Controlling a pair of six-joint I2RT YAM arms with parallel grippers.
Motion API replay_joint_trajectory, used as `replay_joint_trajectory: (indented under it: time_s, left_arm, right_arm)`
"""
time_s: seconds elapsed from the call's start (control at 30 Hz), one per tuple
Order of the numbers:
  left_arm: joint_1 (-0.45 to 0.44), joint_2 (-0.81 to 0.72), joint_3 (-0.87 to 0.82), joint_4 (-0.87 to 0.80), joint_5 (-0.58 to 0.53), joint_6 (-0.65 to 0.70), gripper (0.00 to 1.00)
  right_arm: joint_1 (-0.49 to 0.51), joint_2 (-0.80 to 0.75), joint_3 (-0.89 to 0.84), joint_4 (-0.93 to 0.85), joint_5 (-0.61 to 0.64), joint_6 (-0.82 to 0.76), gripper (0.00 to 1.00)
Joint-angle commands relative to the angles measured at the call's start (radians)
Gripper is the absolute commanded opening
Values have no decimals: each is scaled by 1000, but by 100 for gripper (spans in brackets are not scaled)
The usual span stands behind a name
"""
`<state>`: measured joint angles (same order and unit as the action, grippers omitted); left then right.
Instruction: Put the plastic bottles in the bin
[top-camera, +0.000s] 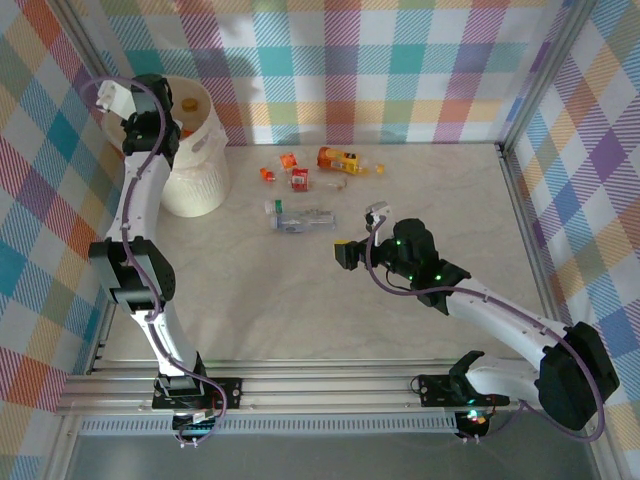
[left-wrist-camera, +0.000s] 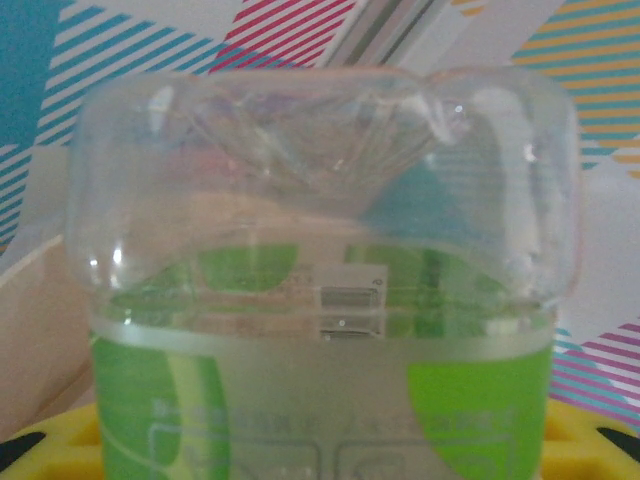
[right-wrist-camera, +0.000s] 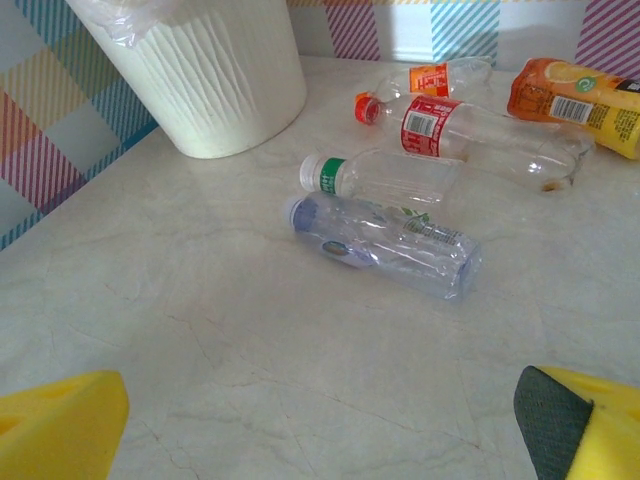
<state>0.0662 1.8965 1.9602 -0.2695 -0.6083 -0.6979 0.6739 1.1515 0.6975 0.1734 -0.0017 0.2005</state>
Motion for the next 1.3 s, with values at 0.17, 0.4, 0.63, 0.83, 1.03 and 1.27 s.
replay_joint_trajectory:
  time_s: [0.17,0.4,0.63,0.83,1.03,1.27]
  left_arm:
    - [14,-1,58,-290,-165,-276,56]
    - [15,-4,69,-335,-164,-315,77]
    - [14,-14,88,-330,-109,-303,85]
    - [10,-65,75,-291,-6,-262,93]
    - [-21,-144,18,-200,107,-163,100]
    - [-85,-311,-227,-26,242,-108,100]
  right_arm:
    - [1,12,41,1,-25,10,100]
    - [1,27,56,-4,-32,9,100]
    - [1,33,57,-9,-32,18,100]
    - [1,35,56,-11,-26,22,100]
    - [1,45,56,-1,-7,32,100]
    - [1,61,52,10,66,81,100]
